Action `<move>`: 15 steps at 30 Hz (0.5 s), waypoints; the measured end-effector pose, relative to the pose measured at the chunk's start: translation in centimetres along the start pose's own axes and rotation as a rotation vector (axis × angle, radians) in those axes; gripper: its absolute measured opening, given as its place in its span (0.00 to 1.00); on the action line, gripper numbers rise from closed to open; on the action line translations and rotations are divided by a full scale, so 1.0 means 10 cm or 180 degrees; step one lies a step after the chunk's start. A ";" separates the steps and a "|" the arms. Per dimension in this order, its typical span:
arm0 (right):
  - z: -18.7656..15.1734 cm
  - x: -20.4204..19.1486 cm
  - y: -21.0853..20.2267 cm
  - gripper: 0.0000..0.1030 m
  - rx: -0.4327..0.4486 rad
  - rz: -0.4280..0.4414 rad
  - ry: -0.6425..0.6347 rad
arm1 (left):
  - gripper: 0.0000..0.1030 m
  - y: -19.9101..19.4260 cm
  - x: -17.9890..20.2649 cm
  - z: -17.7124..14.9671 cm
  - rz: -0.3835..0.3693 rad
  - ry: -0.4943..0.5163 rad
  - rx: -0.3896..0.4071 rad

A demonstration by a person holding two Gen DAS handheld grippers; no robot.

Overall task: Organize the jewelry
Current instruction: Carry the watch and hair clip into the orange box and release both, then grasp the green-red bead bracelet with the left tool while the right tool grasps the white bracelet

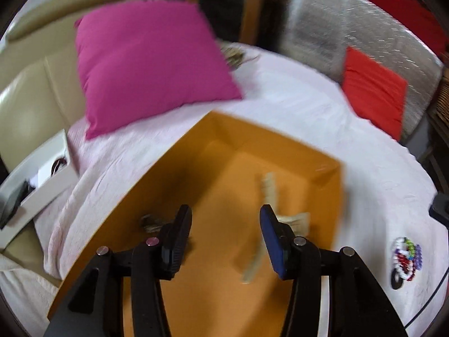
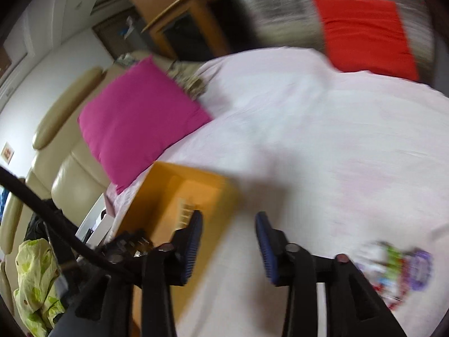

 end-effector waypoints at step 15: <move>-0.33 2.23 -1.04 0.45 0.0194 0.0005 0.1316 | 0.52 -0.32 2.24 -0.24 -0.1019 0.1395 0.0227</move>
Point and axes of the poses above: each gripper's, at about its wrist camera, not at the fingertips, and y roughly the way its jaws point, x to its right, z to its top, the point moved 8 cm from there along y, roughly the way its jaws point, and after that the axes turned 12 degrees about y, right-handed, at the moved point
